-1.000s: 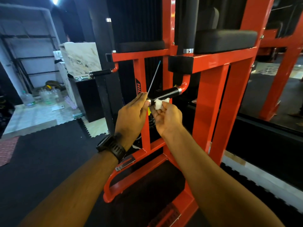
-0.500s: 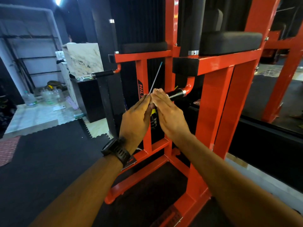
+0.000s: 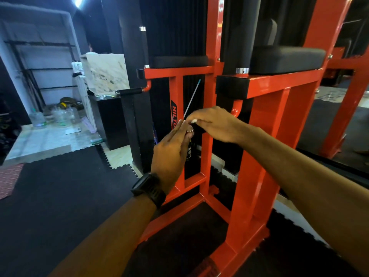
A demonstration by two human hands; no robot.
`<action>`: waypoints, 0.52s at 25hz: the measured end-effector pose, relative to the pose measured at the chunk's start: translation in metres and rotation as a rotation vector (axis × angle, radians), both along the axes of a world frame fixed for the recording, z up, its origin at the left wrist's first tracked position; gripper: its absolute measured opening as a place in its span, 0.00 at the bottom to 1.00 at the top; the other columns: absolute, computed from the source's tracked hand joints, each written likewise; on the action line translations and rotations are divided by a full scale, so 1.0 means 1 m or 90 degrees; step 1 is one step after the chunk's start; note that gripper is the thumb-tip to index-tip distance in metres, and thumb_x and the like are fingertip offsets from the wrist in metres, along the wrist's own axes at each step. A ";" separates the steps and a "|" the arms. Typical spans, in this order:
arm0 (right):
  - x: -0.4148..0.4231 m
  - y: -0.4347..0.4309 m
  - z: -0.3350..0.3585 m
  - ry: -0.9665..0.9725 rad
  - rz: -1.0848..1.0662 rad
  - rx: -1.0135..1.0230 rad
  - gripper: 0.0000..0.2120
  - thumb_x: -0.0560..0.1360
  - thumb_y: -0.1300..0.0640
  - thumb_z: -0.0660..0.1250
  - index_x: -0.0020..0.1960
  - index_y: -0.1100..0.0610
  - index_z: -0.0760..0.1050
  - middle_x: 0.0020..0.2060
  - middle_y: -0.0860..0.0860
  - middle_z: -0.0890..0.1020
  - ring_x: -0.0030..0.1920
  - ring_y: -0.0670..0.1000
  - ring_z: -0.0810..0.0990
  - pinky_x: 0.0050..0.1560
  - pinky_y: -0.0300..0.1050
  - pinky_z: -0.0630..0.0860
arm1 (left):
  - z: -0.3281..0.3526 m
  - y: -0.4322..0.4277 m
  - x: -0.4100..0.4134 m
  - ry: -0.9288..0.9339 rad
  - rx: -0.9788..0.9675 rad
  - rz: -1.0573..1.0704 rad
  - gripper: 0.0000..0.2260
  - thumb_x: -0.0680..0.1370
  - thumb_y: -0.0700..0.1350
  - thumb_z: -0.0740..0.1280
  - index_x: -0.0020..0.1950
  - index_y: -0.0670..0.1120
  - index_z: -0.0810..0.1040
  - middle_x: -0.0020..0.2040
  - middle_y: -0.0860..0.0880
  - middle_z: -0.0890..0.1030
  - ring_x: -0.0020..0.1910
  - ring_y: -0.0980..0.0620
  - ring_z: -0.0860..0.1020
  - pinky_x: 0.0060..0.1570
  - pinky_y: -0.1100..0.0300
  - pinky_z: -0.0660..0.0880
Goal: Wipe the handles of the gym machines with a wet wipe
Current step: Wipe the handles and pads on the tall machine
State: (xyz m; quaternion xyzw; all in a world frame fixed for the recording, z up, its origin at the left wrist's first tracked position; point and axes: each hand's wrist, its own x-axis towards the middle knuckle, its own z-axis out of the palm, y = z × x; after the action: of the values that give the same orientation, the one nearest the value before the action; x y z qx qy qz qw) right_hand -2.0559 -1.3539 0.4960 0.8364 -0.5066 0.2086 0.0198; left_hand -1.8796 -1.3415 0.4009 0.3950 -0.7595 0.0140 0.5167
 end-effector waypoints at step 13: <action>-0.003 0.002 -0.027 0.028 -0.002 -0.153 0.20 0.79 0.66 0.56 0.67 0.57 0.76 0.64 0.54 0.79 0.64 0.53 0.78 0.65 0.52 0.75 | 0.002 -0.002 0.002 0.013 -0.024 -0.006 0.17 0.84 0.46 0.64 0.72 0.43 0.74 0.70 0.42 0.76 0.69 0.47 0.75 0.68 0.59 0.71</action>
State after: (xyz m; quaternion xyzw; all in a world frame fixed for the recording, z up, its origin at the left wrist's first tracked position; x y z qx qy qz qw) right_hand -2.0587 -1.3519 0.4693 0.8315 -0.4786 0.2492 0.1318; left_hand -1.8777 -1.3438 0.4031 0.3820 -0.7556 0.0220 0.5317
